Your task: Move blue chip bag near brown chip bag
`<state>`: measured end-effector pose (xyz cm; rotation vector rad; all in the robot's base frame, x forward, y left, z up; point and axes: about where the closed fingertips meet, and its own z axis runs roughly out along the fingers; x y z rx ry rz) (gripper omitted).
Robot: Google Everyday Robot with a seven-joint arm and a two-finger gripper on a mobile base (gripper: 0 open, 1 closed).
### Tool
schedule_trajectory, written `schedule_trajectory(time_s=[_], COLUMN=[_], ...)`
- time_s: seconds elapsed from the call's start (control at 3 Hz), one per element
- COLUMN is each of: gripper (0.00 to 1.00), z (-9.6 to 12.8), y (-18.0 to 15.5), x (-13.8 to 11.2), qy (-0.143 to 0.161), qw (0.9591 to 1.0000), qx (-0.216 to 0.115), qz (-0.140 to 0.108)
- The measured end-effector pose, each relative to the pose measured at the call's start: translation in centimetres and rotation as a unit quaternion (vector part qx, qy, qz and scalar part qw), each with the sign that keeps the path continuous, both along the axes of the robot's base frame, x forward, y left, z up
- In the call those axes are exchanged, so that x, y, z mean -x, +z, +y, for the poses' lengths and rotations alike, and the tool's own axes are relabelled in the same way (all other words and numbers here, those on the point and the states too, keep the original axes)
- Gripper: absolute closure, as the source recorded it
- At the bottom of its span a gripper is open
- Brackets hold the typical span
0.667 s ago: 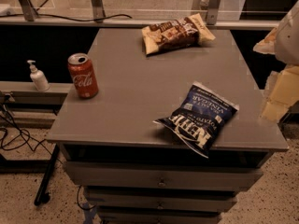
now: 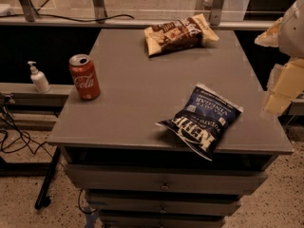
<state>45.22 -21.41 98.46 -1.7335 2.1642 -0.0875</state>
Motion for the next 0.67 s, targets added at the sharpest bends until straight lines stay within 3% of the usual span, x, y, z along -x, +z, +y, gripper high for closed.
schedule_trajectory(time_s=[0.33, 0.67], gripper=[0.00, 0.00], z=[1.0, 2.5], y=[-1.5, -4.3], x=[-1.7, -2.2], qy=[0.036, 0.058], qw=[0.9985, 0.9950], qx=[-0.040, -0.081], qz=[-0.003, 0.015])
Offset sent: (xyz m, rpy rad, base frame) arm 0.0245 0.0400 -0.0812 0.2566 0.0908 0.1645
